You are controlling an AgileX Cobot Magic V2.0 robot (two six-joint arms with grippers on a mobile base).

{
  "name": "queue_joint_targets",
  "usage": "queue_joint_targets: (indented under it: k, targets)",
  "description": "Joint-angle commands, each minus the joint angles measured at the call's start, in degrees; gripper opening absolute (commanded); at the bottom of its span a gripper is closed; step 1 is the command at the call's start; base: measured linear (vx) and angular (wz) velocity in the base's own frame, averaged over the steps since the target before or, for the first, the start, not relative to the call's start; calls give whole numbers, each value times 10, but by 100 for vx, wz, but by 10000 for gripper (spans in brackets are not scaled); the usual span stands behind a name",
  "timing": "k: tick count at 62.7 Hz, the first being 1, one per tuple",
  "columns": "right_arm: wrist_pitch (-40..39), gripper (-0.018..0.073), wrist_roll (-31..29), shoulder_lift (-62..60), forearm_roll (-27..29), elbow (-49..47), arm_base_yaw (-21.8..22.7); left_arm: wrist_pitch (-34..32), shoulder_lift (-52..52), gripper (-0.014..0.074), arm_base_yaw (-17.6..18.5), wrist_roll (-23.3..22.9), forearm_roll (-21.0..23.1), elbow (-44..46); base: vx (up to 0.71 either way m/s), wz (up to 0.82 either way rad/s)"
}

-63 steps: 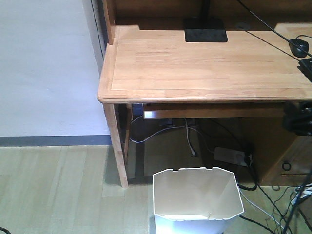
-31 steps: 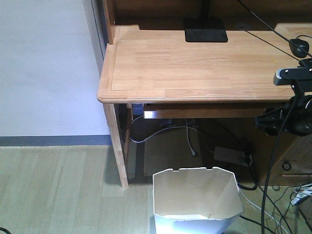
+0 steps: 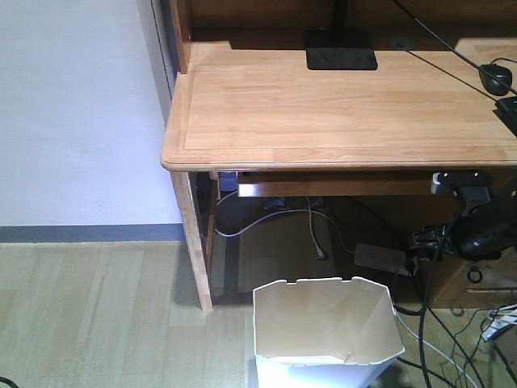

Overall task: Move trash bin to bedside with robot
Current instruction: 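Lower the right gripper toward the rim of the white bin, then grasp the bin rim with the right gripper and pull it out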

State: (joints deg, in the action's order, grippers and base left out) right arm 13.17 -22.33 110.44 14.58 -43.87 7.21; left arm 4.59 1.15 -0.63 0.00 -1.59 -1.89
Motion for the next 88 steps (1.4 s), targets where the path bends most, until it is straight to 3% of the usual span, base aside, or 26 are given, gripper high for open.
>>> queue_joint_targets:
  k: [1, 55, 76, 88]
  targets:
    - [-67, 496, -27, 25, 15, -15, 3, -42, 4, -6, 4, -8, 5, -7, 0, 0]
    - [-12, 496, -85, 429, 18, -303, 2, -42, 4, -6, 4, -8, 5, -7, 0, 0]
    - [23, 496, -166, 546, 119, -393, 2, -42, 4, -6, 4, -8, 5, -7, 0, 0]
    - [48, 475, -173, 597, 132, -435, 2, -42, 4, -6, 4, -8, 5, -7, 0, 0]
